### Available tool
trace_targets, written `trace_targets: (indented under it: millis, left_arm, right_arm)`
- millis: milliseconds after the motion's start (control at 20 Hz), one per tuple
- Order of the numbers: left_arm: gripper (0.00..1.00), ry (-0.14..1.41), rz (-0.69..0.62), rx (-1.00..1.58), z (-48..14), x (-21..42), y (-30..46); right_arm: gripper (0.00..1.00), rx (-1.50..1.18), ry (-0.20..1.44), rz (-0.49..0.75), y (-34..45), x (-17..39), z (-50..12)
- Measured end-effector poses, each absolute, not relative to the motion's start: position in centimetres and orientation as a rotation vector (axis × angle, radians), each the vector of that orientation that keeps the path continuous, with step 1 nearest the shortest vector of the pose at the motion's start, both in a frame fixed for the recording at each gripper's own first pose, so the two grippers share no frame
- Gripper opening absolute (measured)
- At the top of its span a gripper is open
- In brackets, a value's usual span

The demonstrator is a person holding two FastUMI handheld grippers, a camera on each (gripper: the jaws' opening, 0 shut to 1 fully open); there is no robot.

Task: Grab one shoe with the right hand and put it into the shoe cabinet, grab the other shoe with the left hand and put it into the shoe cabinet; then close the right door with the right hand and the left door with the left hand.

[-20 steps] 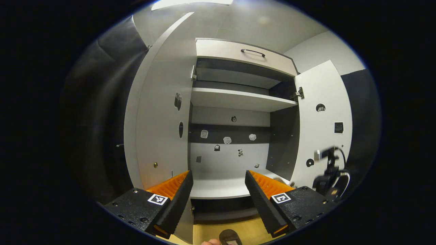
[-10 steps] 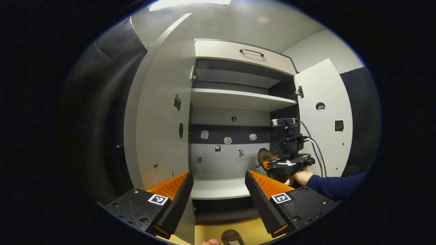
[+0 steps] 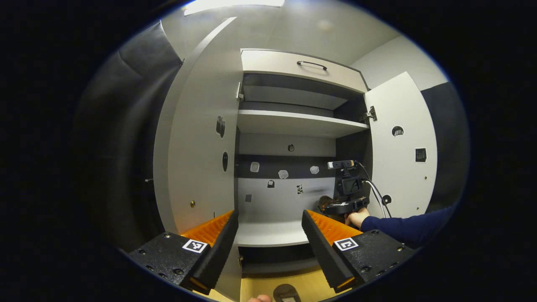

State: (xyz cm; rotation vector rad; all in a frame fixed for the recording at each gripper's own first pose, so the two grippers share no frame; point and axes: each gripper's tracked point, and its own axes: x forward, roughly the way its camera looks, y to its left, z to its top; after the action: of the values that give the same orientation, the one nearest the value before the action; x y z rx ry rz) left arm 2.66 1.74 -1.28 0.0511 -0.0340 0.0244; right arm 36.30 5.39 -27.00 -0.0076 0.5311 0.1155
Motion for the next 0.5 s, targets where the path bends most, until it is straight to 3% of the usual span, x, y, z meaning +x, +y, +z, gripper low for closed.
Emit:
trace_targets:
  millis: [200, 400, 500]
  left_arm:
    - [0.94, -0.033, 0.027, 0.060, -1.3, 2.7, 1.8]
    - [0.94, -0.032, 0.021, 0.063, -1.3, 2.7, 1.7]
    - [0.94, -0.030, 0.015, 0.064, -1.3, 2.7, 1.7]
  right_arm:
    - [0.12, 0.045, 0.591, 0.124, 5.1, 36.3, -28.2]
    - [0.14, 0.046, 0.611, 0.116, 5.0, 35.7, -28.0]
    - [0.23, 0.038, 0.611, 0.141, 5.5, 35.2, -27.8]
